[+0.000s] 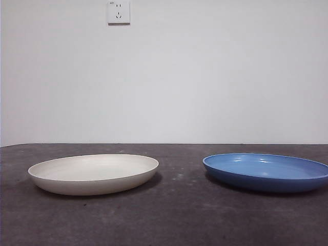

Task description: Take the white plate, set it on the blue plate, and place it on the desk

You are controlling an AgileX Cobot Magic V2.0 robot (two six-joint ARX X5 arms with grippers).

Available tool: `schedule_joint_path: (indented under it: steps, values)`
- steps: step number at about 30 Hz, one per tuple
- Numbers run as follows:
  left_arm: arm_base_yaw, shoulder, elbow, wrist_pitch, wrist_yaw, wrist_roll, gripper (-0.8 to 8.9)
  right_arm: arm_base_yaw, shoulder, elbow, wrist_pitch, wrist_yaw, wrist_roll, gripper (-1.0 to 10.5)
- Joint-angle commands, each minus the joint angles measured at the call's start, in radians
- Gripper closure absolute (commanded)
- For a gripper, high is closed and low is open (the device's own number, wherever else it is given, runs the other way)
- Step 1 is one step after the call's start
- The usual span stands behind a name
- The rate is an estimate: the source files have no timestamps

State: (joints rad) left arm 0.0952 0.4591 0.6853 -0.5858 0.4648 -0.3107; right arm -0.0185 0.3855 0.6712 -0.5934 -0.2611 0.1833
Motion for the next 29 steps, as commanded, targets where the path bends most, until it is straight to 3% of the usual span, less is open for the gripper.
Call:
schedule_joint_path:
  steps: [1,7,15,23,26,29]
  values:
    - [0.0,0.077,0.067,-0.03,0.065,0.103,8.01,0.003,0.1,0.101,-0.071,-0.046,-0.083,9.4]
    - [-0.042,0.237,0.195,-0.212,0.133,0.238,8.01,0.004,0.302,0.282,-0.245,-0.164,-0.19,9.4]
    - [-0.185,0.34,0.31,-0.422,0.142,0.385,8.01,0.064,0.446,0.389,-0.427,-0.239,-0.276,9.4]
    - [-0.23,0.344,0.319,-0.444,0.142,0.404,7.96,0.12,0.449,0.389,-0.451,-0.244,-0.275,9.4]
    - [-0.23,0.344,0.319,-0.438,0.142,0.402,7.0,0.122,0.449,0.389,-0.452,-0.243,-0.271,8.9]
    - [-0.23,0.344,0.319,-0.435,0.142,0.4,4.71,0.122,0.449,0.389,-0.452,-0.244,-0.261,6.6]
